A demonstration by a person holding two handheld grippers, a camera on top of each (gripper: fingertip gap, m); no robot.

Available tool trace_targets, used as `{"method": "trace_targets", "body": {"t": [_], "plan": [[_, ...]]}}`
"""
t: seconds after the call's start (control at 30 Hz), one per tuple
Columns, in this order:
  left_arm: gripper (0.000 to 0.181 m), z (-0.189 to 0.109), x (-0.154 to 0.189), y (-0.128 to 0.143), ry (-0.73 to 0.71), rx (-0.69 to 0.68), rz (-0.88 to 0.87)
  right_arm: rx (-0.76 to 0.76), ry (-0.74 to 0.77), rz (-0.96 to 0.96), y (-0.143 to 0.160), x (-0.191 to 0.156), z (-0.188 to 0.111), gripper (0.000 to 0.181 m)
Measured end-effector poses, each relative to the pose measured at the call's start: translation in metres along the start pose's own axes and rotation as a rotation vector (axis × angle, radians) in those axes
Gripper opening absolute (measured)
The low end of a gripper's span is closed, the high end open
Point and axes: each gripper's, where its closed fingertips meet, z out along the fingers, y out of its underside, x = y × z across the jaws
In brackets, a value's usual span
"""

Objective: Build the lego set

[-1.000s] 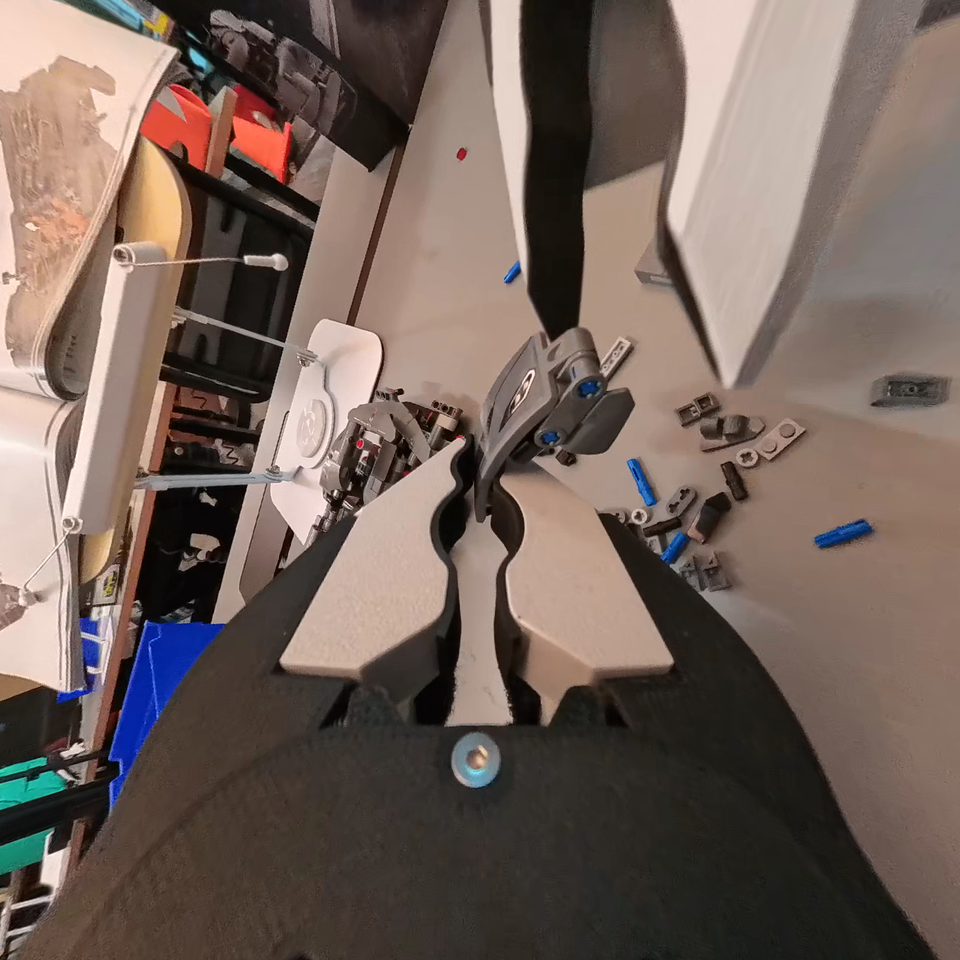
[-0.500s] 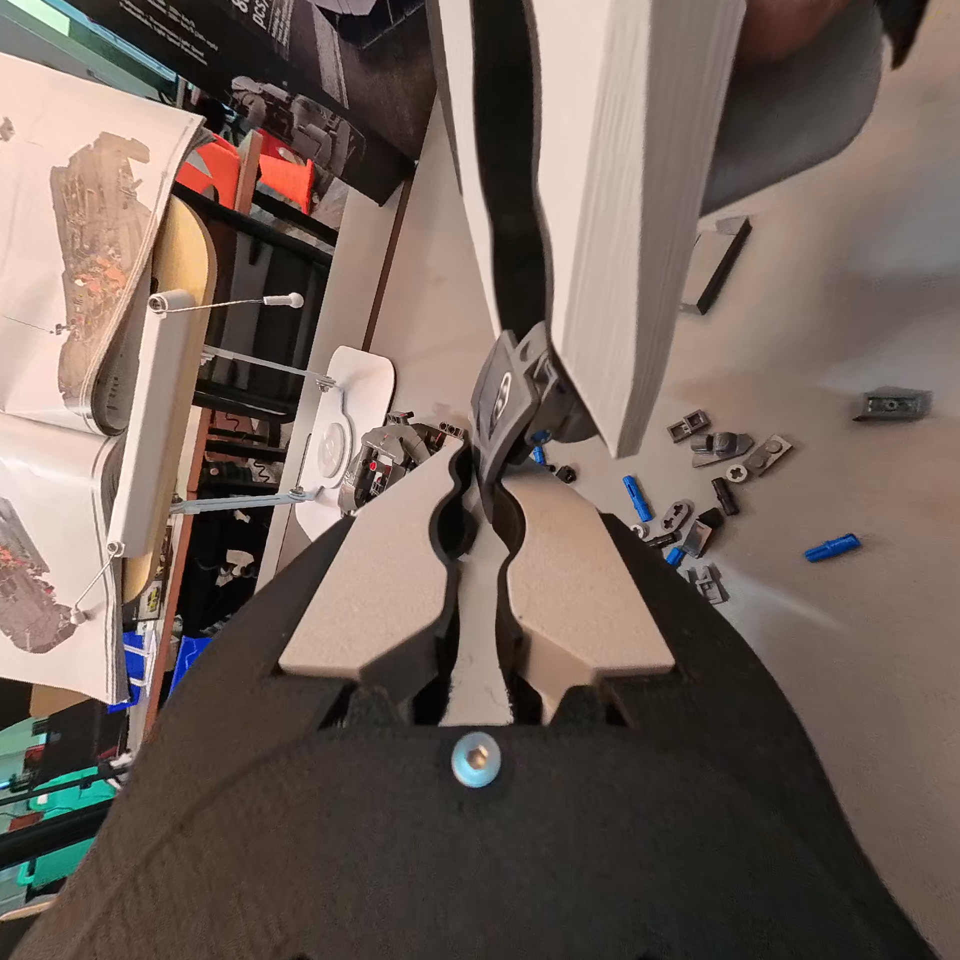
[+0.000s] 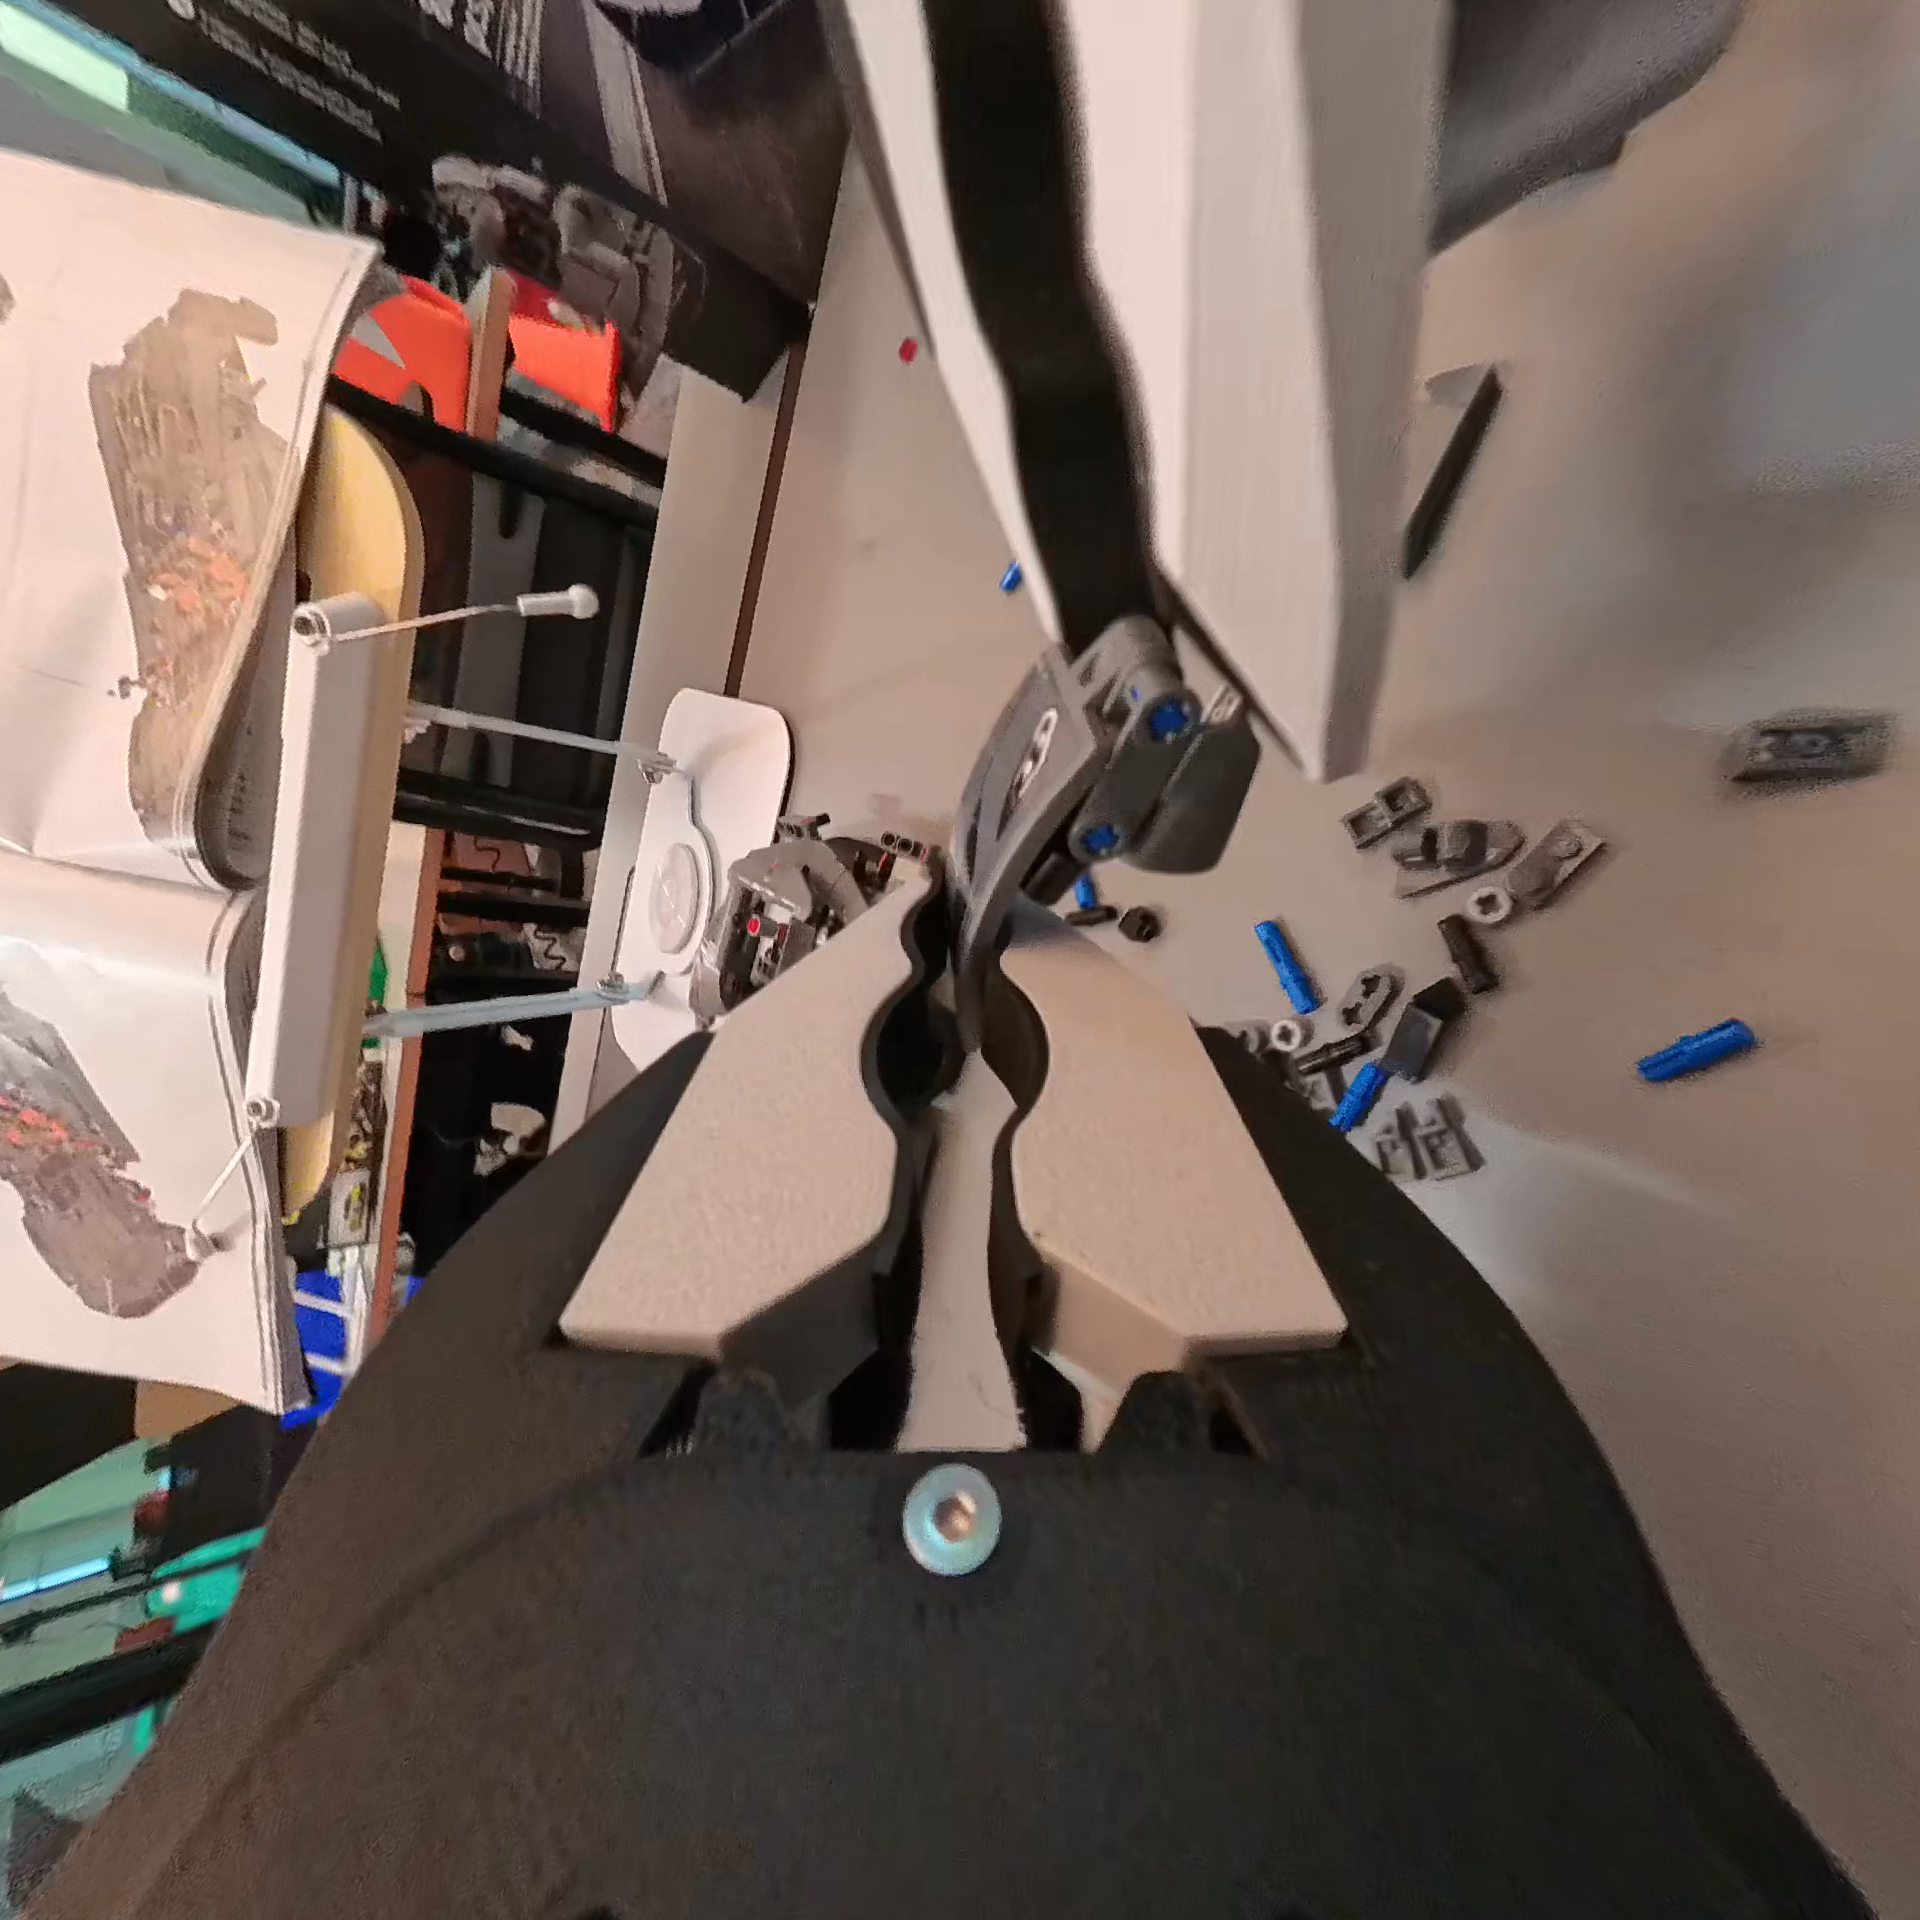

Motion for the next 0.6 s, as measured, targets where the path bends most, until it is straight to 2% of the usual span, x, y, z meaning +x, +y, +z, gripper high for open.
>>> {"method": "trace_targets", "body": {"t": [0.13, 0.23, 0.37, 0.6], "plan": [[0.000, 0.004, -0.003, 0.010, -0.005, -0.051, -0.033, 0.047, 0.045, 0.040, -0.007, 0.006, 0.000, 0.035], [0.000, 0.005, -0.001, 0.010, 0.002, -0.062, -0.042, -0.007, 0.047, 0.063, 0.004, 0.006, 0.010, 0.039], [0.000, 0.005, 0.002, 0.007, 0.010, -0.046, -0.040, 0.003, 0.082, 0.005, 0.001, 0.004, 0.014, 0.015], [0.000, 0.004, -0.001, 0.003, 0.002, -0.002, -0.044, 0.013, 0.075, -0.024, -0.003, 0.003, 0.007, 0.013]]}}
